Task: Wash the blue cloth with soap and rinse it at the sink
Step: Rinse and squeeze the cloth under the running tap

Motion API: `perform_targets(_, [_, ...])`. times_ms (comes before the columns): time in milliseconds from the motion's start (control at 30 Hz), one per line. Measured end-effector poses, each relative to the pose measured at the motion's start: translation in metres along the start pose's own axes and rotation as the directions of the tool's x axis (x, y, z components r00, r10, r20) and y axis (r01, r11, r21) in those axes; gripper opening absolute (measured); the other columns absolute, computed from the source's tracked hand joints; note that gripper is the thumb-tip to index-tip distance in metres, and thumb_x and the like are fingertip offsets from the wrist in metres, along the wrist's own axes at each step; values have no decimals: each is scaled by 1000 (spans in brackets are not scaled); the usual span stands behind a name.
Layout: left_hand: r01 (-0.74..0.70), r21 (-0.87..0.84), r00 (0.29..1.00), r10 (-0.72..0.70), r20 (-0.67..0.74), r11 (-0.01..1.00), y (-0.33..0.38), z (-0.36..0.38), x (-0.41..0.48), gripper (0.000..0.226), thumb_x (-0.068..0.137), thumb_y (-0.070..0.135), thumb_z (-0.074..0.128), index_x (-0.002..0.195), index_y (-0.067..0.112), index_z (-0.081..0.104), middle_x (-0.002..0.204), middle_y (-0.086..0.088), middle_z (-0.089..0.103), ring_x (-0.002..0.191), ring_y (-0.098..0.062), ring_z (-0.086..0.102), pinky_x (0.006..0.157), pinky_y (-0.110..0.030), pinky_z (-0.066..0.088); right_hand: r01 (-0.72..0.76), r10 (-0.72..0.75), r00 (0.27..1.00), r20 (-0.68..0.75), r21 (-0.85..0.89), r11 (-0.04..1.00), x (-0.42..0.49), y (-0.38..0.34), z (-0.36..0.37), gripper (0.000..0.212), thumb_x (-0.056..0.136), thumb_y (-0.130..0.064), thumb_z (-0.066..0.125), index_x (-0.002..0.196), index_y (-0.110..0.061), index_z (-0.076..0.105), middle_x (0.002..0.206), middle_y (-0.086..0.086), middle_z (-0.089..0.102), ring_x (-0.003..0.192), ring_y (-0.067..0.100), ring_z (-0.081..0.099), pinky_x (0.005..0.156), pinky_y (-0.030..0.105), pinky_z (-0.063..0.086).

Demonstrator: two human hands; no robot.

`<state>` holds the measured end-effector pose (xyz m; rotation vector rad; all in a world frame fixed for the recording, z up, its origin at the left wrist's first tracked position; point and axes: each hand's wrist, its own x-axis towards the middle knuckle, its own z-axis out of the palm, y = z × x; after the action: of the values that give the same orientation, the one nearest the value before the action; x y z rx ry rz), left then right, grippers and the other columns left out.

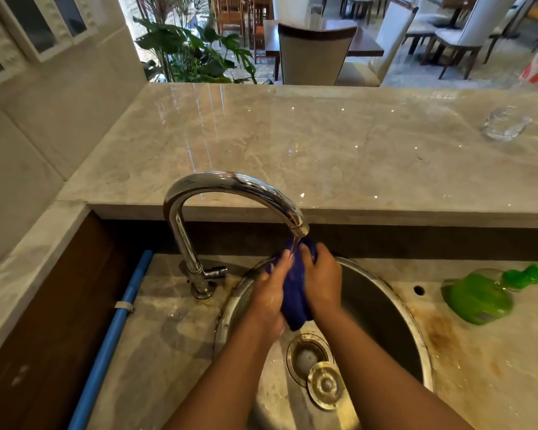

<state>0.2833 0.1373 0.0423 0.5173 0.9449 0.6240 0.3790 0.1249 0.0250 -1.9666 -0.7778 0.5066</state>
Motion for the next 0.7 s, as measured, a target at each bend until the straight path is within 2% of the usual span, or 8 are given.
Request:
perform_targets(100, [-38,56,999,39,-15,998,3,-4,5,40,87,19,70,125,8,60,111,-15,74,100,-30,72,78,-42,58,-56,59,998,-18,119,991,-7,-2,-10,22,102,-34,47,93,-16,55,80,0,61,71,16,61,58,25,48])
perform_targets(167, [-64,79,989,74,-124,995,9,-7,14,43,84,29,75,121,11,62,112,-15,72,100,-32,71,79,-46,59,-2,8,1000,-26,220,975,-23,-14,-18,21,102,-32,48,90,-16,56,77,0,60,60,3,55,52,17,45])
perform_targets(267, [-86,121,978,107,-179,989,17,-9,19,41,83,42,72,106,9,67,97,-14,74,86,-28,73,76,-42,59,137,-154,987,40,277,951,-51,-34,-16,20,100,-31,52,87,-17,57,73,-2,59,58,2,54,54,16,46])
perform_targets(333, [-13,88,991,24,-134,996,13,-1,11,31,94,39,58,88,10,65,72,-8,69,64,-19,68,63,-31,52,212,-225,973,54,181,960,-59,-39,-5,24,99,-39,49,88,-20,56,72,-5,59,61,4,56,55,18,46])
perform_targets(400, [56,18,995,-54,-87,998,6,5,4,35,97,40,52,87,10,66,68,-8,69,65,-19,67,65,-32,52,259,-259,966,8,11,966,-49,-34,2,31,98,-48,40,89,-21,54,72,-6,59,62,6,56,56,23,47])
perform_targets(467, [55,-45,998,-55,-16,998,2,5,-4,37,96,41,54,105,9,70,94,-14,76,89,-27,71,83,-41,55,148,-148,989,3,-1,989,-29,-22,1,31,100,-44,39,90,-20,56,75,-3,62,66,12,60,60,32,52])
perform_targets(533, [25,-59,998,-22,54,998,2,2,-11,36,93,37,59,119,13,66,111,-13,75,100,-29,71,87,-45,56,1,-4,999,54,58,998,-11,-10,-5,27,101,-41,43,90,-20,58,80,1,64,74,18,63,70,42,56])
perform_targets(700, [-59,-49,998,61,36,997,-1,-15,-18,38,86,18,69,122,10,63,112,-14,74,101,-31,72,86,-49,58,-132,106,983,147,180,975,-12,-4,-13,27,102,-38,46,93,-16,59,87,5,64,78,19,61,69,34,50])
